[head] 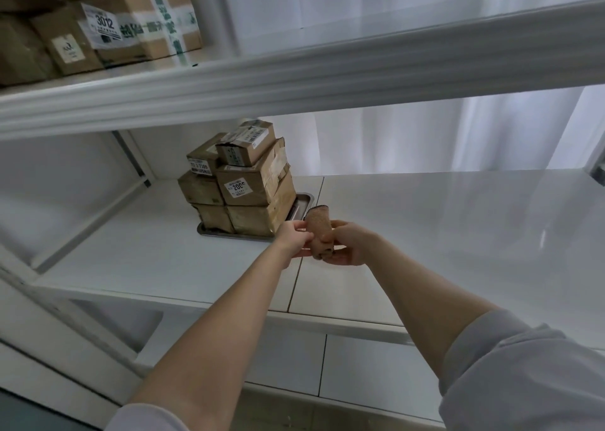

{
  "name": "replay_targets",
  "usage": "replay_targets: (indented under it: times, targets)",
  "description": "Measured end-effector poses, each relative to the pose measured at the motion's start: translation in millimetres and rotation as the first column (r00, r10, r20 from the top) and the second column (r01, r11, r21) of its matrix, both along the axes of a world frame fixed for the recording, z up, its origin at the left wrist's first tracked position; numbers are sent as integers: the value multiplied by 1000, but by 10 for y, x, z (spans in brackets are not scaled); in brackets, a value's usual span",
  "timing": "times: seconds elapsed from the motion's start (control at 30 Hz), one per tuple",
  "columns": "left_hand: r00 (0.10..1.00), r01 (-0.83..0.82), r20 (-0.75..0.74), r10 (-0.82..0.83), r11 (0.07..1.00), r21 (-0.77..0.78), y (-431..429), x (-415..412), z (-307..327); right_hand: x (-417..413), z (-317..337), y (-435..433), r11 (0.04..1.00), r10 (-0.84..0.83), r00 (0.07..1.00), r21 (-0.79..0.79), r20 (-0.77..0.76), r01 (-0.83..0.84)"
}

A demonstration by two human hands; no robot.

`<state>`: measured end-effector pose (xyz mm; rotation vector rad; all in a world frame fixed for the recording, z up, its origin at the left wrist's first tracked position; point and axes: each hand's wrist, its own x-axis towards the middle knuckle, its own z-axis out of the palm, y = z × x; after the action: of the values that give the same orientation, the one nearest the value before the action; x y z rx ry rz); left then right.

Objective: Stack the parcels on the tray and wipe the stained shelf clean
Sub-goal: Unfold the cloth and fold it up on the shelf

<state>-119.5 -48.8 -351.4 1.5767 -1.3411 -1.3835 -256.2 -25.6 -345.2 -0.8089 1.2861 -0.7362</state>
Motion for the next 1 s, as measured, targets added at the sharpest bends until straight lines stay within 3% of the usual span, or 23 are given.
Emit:
replay_targets:
  times: [0.1, 0.27, 0.37, 0.57, 0.87, 1.0]
  targets:
    - [1000, -4, -8, 4, 1000, 28, -130, 185, -23, 161, -11, -122, 993, -116, 991, -38, -61, 114]
    - [945, -277, 190, 267, 961, 25, -490, 898, -119, 477, -61, -339, 950, -292, 947, -151, -135, 272]
    - [897, -359, 274, 349, 933, -11, -686, 1414, -158, 686, -126, -531, 899, -415, 903, -201, -107, 390]
    - [795, -369, 484, 366, 925, -94, -1087, 2123, -240, 1124, -205, -946, 841, -528, 839, -221, -132, 494]
    - [865, -286, 422, 272, 958, -31, -1456, 2304, -398, 1238, -401, -1175, 815, -579, 772, -210, -262, 540]
    - [868, -318, 390, 308, 947, -39, -1519, 2313, -403, 1231, -409, -1245, 810, -586, 756, -217, -291, 545]
